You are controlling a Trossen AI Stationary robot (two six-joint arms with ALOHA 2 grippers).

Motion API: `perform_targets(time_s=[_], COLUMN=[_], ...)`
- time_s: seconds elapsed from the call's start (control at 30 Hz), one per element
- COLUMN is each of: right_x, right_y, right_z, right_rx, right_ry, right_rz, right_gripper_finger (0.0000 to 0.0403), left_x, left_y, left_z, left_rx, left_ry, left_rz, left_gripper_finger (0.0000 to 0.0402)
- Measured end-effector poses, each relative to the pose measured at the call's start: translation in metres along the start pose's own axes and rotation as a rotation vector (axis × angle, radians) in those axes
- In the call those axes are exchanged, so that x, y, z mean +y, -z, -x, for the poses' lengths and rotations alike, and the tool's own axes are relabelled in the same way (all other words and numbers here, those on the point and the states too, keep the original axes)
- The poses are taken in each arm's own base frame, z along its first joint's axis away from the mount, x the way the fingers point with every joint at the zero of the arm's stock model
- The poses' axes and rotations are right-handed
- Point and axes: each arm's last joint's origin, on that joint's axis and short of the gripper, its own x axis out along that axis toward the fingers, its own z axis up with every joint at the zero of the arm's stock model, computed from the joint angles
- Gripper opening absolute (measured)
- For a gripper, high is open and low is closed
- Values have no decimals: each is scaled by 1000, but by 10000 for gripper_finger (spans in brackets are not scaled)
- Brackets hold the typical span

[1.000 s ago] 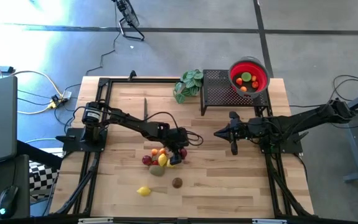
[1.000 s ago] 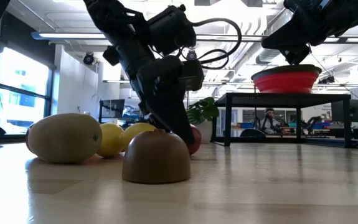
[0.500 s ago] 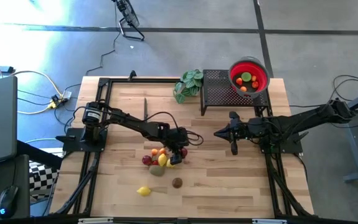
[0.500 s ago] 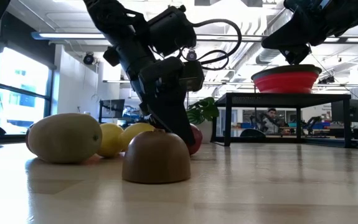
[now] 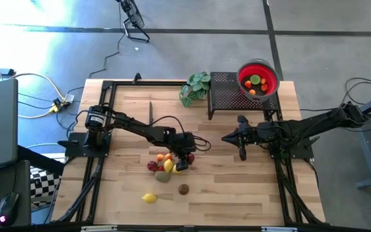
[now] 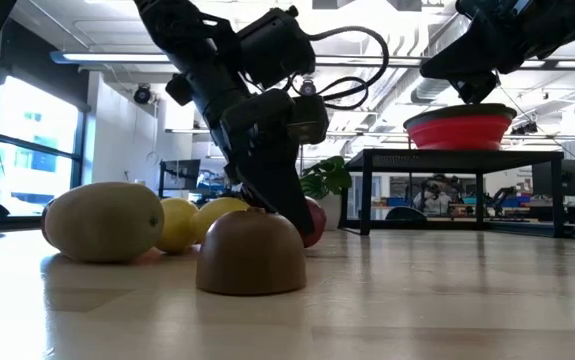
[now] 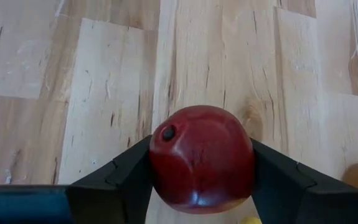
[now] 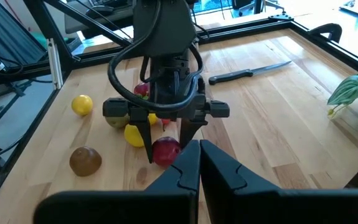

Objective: Pick & Place Fruit
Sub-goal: Put the red pomegranate into the red strainer bowl

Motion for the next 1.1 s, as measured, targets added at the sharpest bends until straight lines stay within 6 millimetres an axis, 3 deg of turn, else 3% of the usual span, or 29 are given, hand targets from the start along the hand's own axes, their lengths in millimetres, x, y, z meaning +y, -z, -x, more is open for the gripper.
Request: perform_targets(time_s=[0.3,0.83,1.1], right_x=[0,2,0], right_y=[1,5,2], right_z=[0,1,1], right_rx=[10,80,20], right_ry=[2,-114,-24], right_rz=[1,-42,70], right_gripper_finger=[4,4,4], left_x=[-4,33,56], left_y=[-32,-96,-128], left_z=[29,114,158], left_rx=[-99,-322,-449], left_ry=[17,-72,72], left_rz=[-82,-137,-60], left_gripper_finger=[211,211,211])
